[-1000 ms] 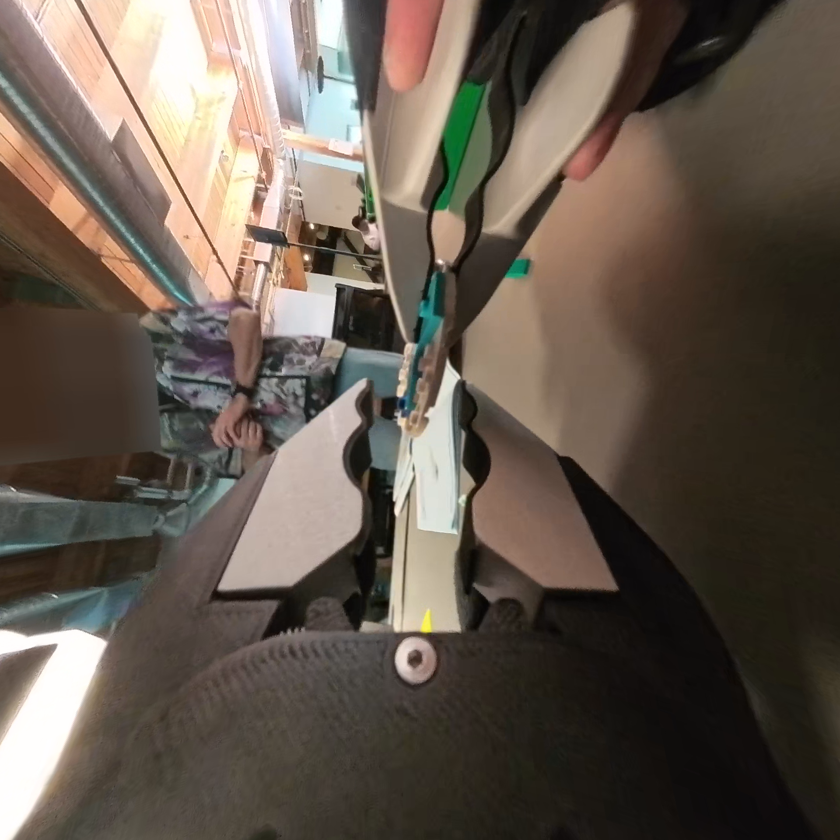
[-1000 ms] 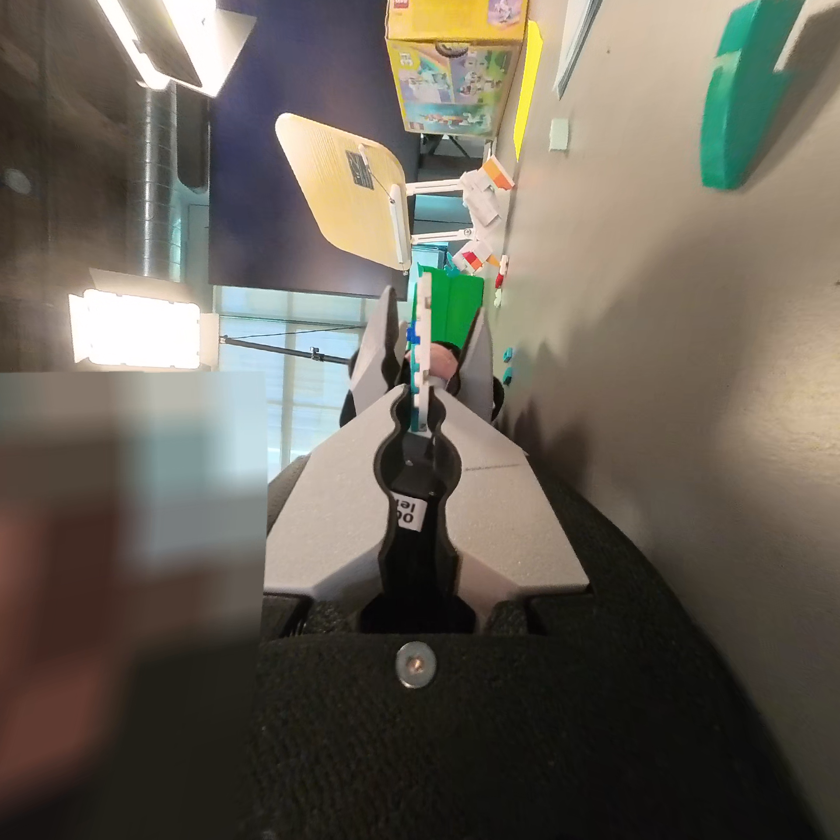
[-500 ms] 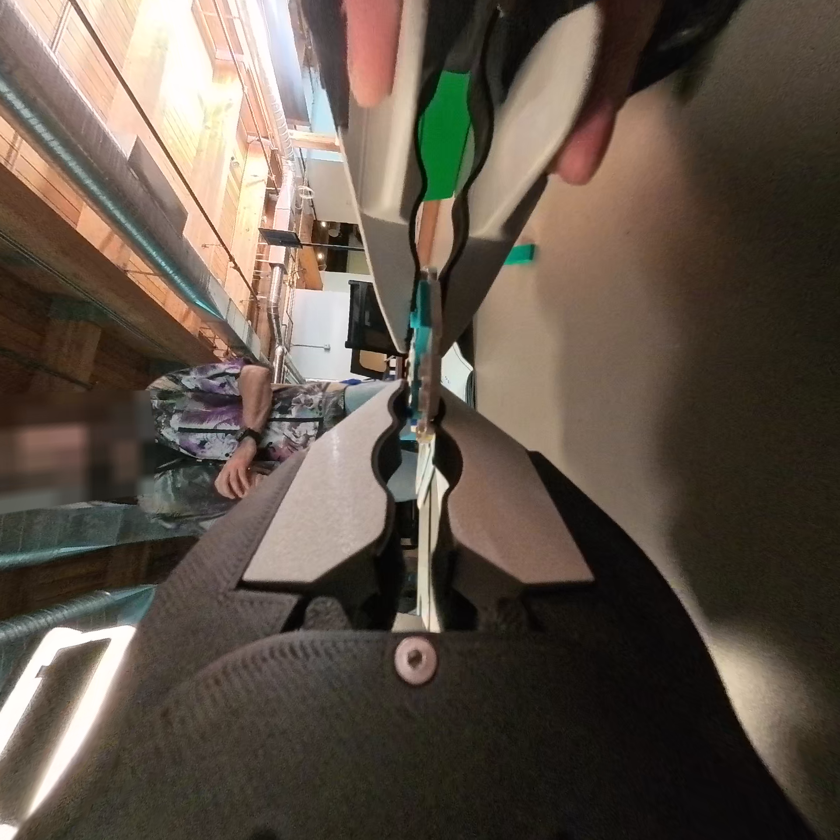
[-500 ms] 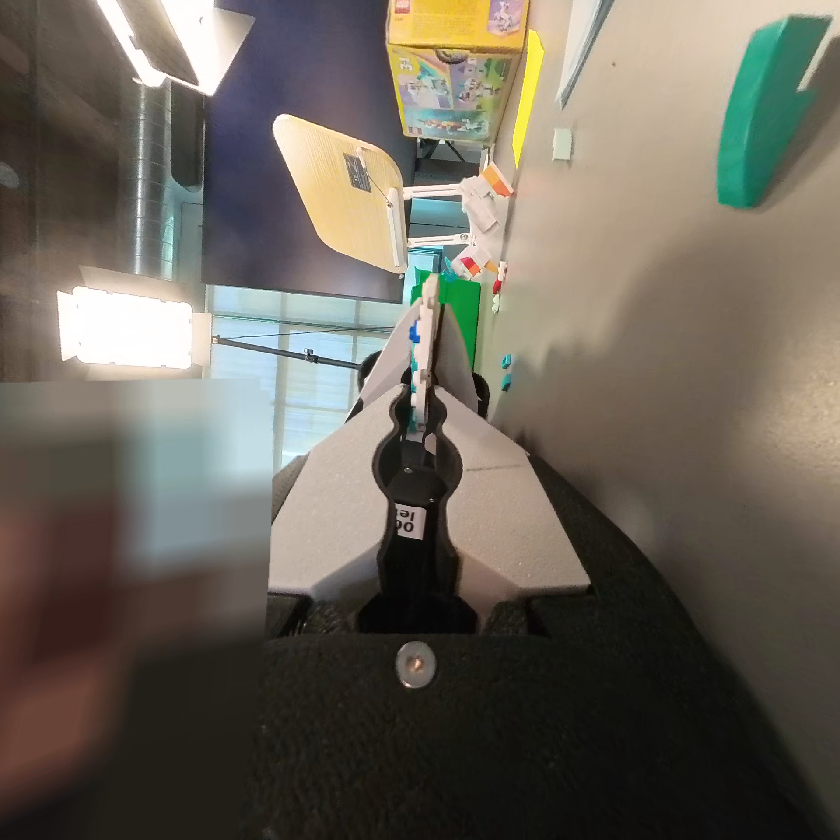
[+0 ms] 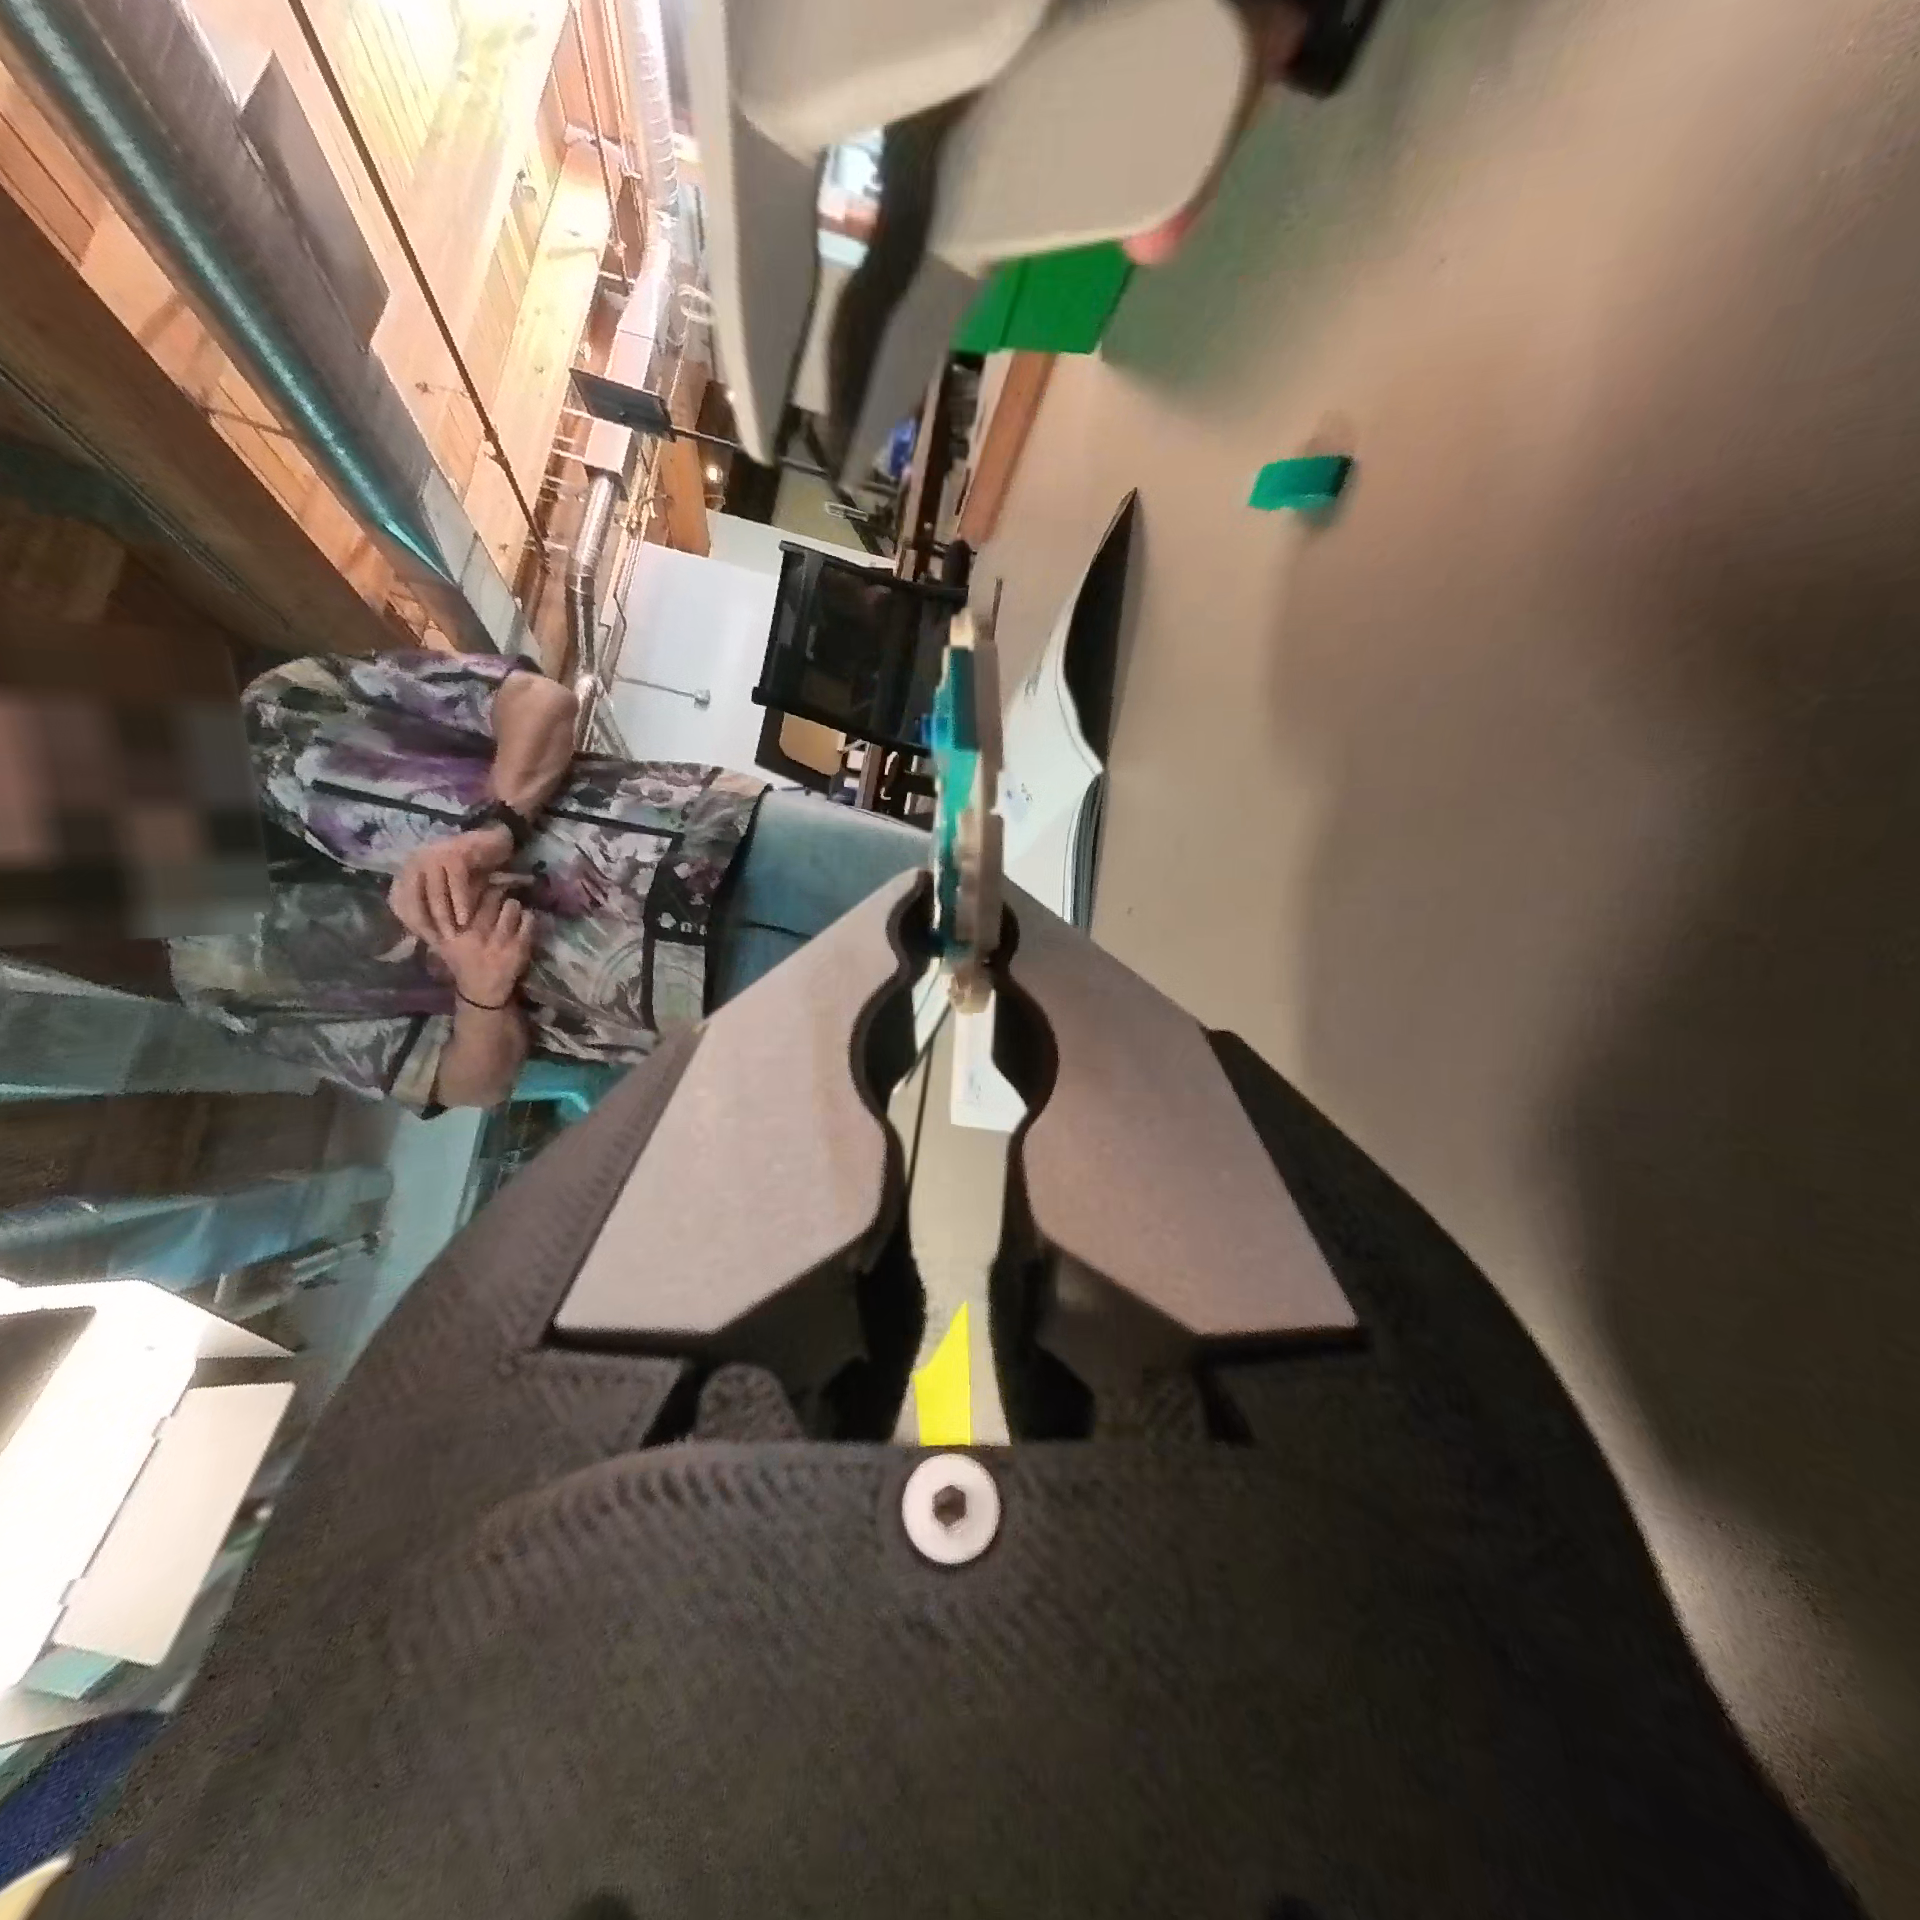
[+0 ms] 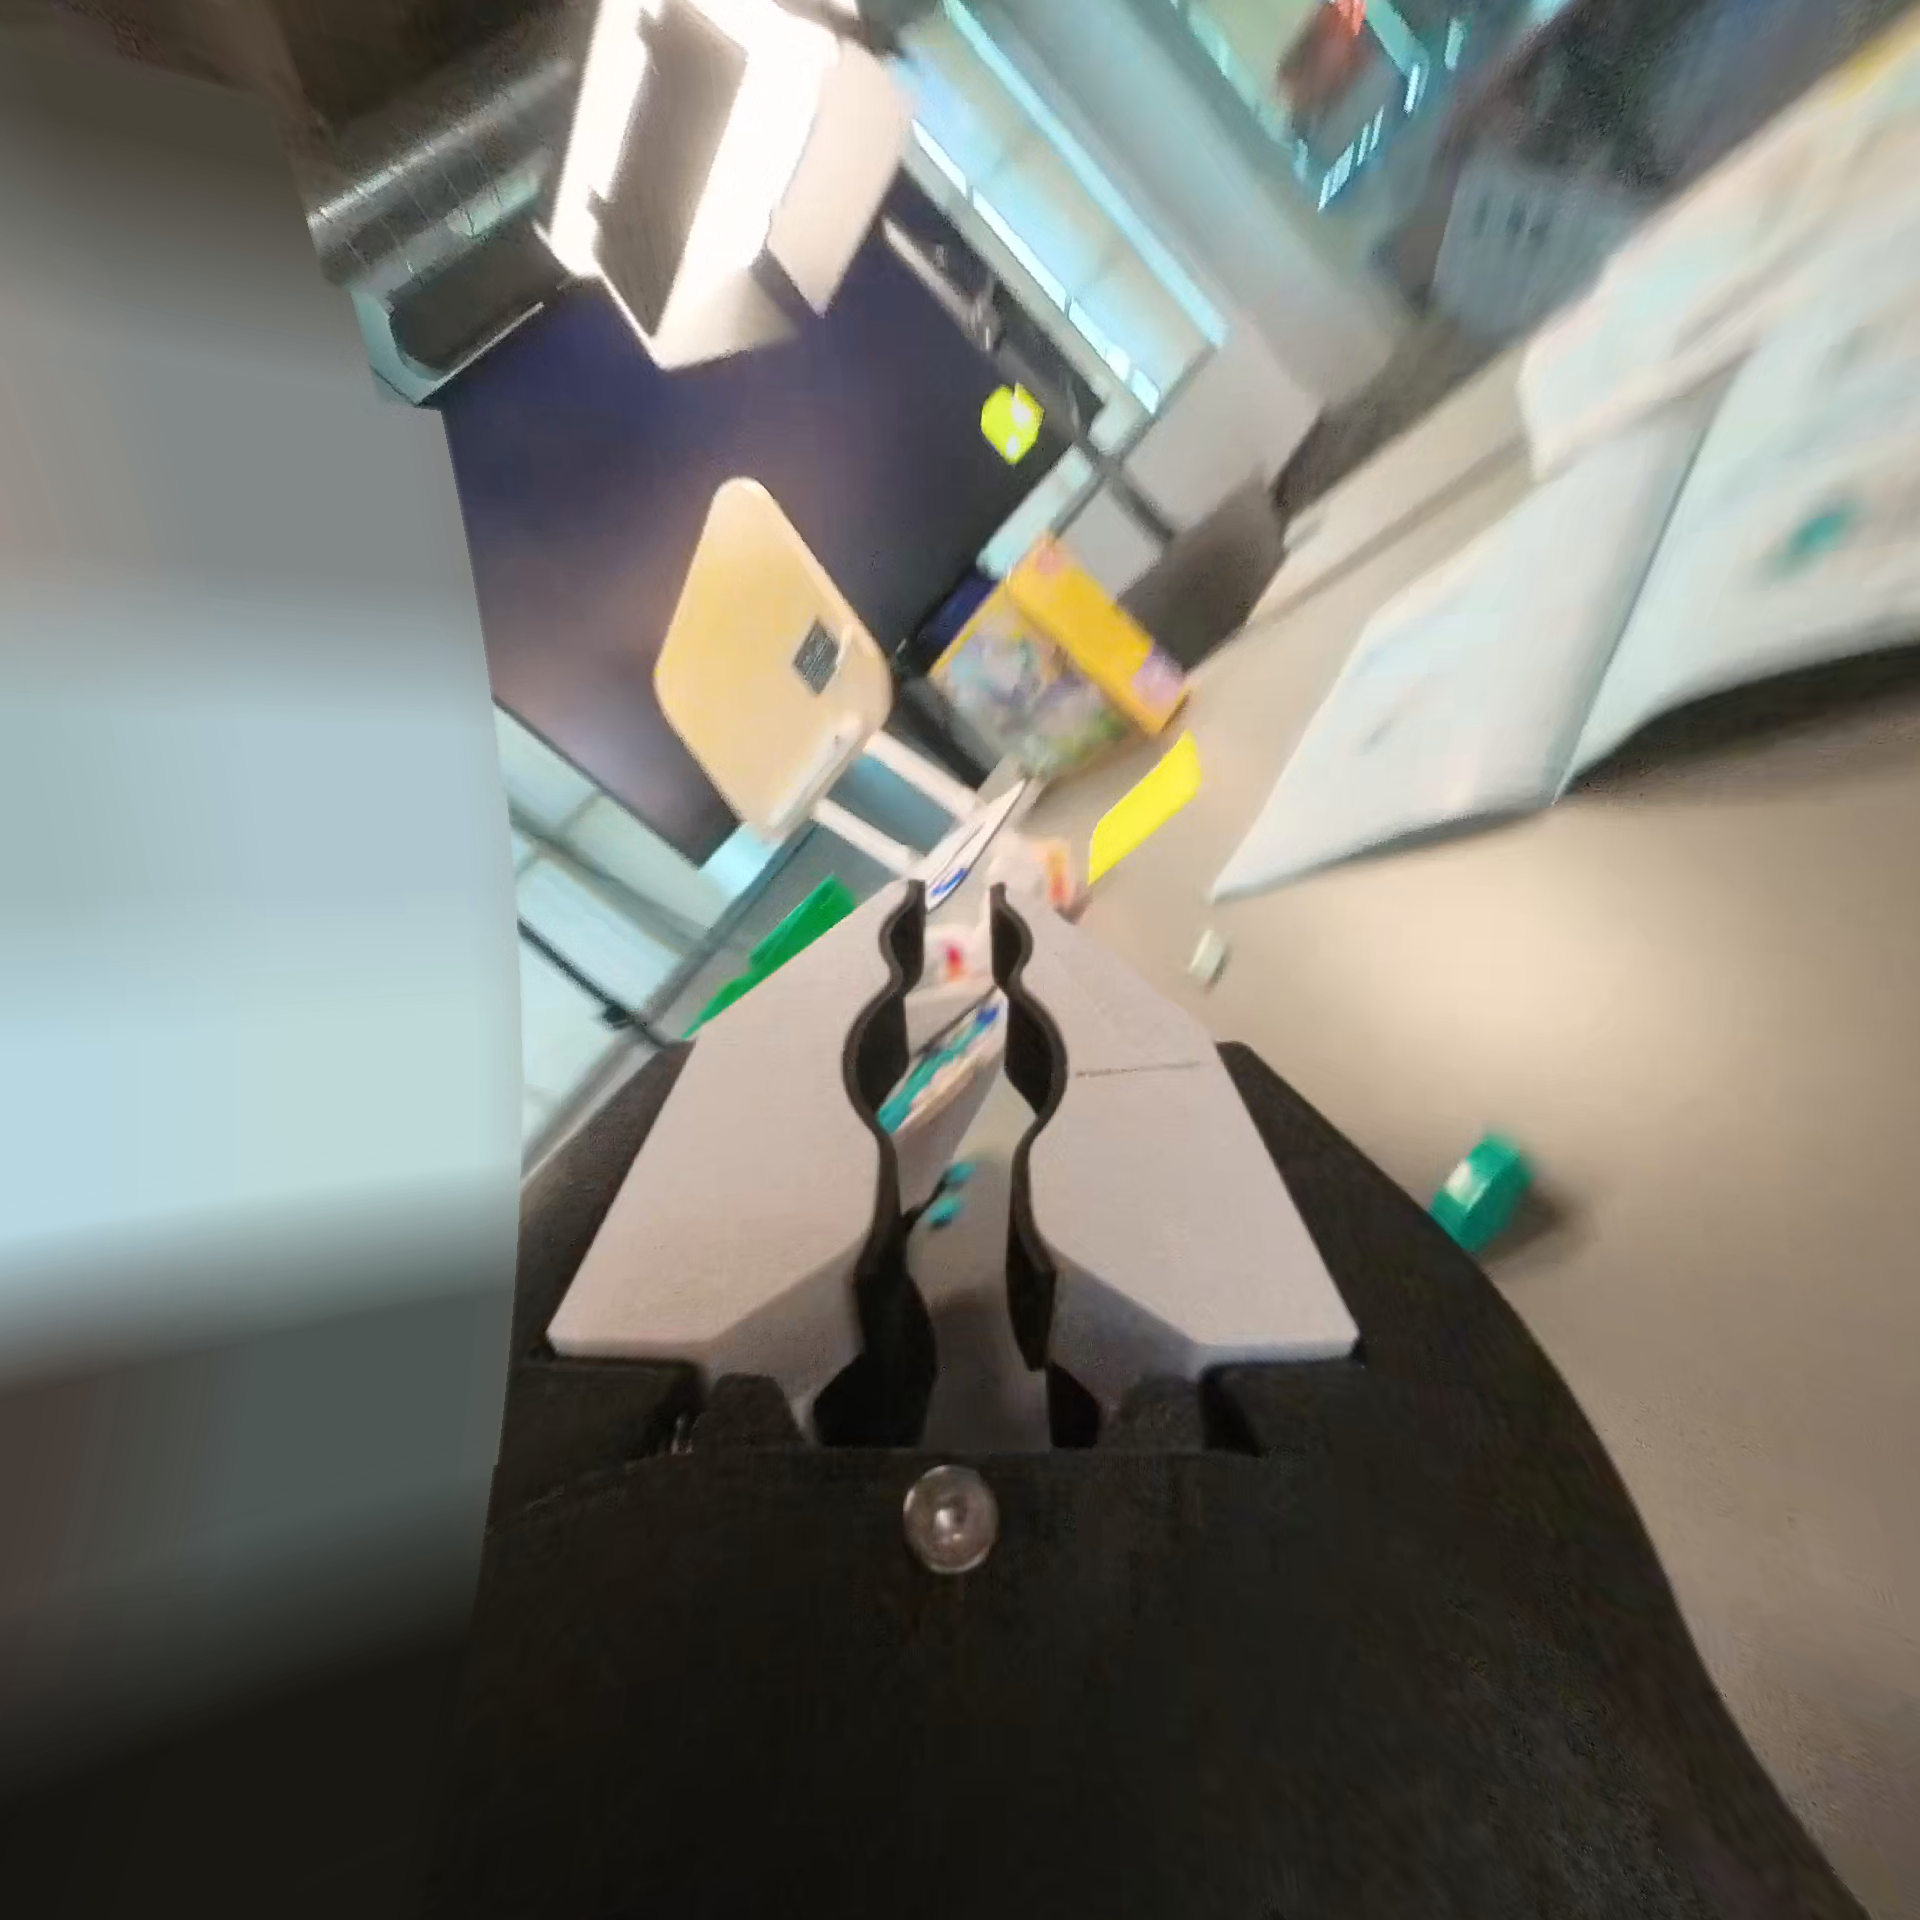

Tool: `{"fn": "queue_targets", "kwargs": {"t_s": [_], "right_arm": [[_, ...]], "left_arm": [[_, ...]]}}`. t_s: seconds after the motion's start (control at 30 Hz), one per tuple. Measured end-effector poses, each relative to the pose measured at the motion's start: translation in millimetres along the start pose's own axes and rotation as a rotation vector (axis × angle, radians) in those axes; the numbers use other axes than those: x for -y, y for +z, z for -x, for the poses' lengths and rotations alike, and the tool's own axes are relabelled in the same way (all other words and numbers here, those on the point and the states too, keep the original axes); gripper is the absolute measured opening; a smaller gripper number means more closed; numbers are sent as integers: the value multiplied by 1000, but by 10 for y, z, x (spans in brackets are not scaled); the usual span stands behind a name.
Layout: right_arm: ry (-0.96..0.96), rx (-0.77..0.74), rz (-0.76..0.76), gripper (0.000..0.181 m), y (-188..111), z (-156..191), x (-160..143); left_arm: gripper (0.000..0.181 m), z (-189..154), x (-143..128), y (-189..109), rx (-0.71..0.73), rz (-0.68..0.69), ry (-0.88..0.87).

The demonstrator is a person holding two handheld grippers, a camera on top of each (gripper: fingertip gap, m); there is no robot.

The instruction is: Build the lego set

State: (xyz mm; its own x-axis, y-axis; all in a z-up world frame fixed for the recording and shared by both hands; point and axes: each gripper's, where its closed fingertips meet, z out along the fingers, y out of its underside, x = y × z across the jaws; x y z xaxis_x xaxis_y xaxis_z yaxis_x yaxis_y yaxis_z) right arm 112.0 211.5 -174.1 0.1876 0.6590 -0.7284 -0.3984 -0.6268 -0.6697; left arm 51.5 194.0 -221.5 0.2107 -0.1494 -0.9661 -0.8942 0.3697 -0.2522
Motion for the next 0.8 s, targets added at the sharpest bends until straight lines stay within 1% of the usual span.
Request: {"fn": "queue_targets", "kwargs": {"t_s": [0.07,0.13,0.2,0.27,0.3,0.37,0.43,0.47,0.53,0.6,0.77,0.8], "right_arm": [[-199,-56,-79,7,14,-42,296],[-427,-166,-135,5,43,-168,563],[-661,-280,-163,3,82,-321,765],[-852,-385,-184,1,93,-465,883],[-926,-410,-200,1,91,-499,897],[-1053,-424,-224,1,85,-547,827],[-1127,-461,-221,0,83,-583,801],[-1148,-450,-197,0,102,-564,772],[-1164,-413,-188,0,135,-528,717],[-1170,-407,-169,0,156,-526,690],[-1196,-377,-150,1,182,-489,634],[-1208,-353,-146,4,191,-456,610]], "left_arm": [[6,37,1,-18,9,-7,-29],[6,56,9,-25,7,-19,-60],[6,56,3,-23,5,-20,-71],[6,59,2,-30,6,-20,-68],[6,66,11,-38,9,-25,-68],[6,72,29,-46,8,-36,-75],[6,69,36,-44,1,-43,-86],[6,66,35,-41,-6,-45,-105],[6,82,29,-35,-27,-56,-183],[6,132,16,-39,-33,-77,-260],[6,284,-151,-63,6,-52,-377],[6,312,-184,-74,15,-46,-388]]}}
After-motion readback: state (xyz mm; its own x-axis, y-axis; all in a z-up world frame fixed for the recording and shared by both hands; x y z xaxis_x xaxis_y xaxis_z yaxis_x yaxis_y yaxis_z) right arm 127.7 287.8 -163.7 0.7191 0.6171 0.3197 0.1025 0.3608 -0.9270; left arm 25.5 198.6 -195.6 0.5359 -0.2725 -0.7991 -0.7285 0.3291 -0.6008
